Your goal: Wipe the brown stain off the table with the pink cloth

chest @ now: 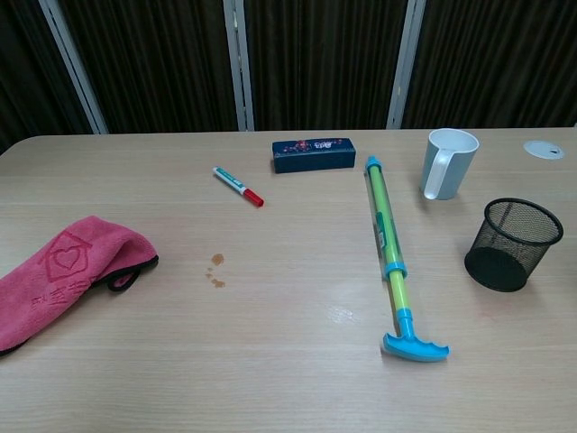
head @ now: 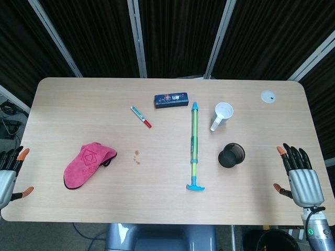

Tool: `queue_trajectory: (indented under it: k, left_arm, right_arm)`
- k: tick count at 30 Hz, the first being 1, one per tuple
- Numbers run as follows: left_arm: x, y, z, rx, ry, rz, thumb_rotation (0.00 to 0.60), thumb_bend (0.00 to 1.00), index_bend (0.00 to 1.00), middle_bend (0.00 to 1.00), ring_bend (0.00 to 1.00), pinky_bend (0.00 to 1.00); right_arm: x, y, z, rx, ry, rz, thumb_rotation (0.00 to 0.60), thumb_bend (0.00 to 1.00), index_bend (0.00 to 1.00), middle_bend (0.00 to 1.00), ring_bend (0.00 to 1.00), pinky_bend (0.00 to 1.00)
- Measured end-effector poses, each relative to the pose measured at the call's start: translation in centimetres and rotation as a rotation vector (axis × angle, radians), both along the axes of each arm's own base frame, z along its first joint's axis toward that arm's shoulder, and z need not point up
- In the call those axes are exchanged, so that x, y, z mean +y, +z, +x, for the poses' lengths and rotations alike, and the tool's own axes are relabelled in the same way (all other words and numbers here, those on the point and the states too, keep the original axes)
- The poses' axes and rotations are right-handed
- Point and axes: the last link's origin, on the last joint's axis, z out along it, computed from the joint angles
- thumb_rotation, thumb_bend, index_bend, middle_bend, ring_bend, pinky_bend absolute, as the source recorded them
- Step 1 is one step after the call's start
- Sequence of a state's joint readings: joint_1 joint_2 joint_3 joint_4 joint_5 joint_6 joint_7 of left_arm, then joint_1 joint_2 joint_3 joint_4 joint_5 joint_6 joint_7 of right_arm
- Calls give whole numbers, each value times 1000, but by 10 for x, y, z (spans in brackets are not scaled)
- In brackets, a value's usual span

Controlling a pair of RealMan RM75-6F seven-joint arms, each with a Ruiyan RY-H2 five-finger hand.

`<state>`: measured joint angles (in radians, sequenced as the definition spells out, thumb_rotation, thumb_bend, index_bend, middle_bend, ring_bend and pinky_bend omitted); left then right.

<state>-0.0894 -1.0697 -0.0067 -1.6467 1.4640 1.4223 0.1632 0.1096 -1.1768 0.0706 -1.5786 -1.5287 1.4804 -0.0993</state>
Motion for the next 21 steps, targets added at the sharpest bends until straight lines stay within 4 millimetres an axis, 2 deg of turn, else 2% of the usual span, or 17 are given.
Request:
queue_trajectory:
  k: [6,10,16,21]
  left_arm:
    - [6,-3,2,31,10,-40,600,0,0,0,0,0]
    - [17,-6,5,63,17,-86,600,0,0,0,0,0]
    - [48,-20,11,117,43,-180,600,0,0,0,0,0]
    - [84,-41,23,180,43,-240,600,0,2,0,0,0]
  right_arm:
    - [1,2,0,-8,-1,-7,600,0,0,0,0,0]
    - [1,2,0,-16,-7,-8,600,0,0,0,0,0]
    - [0,1,0,-25,-13,-5,600,0,0,0,0,0]
    - [-3,0,-3,-38,-28,-3,600,0,0,0,0,0]
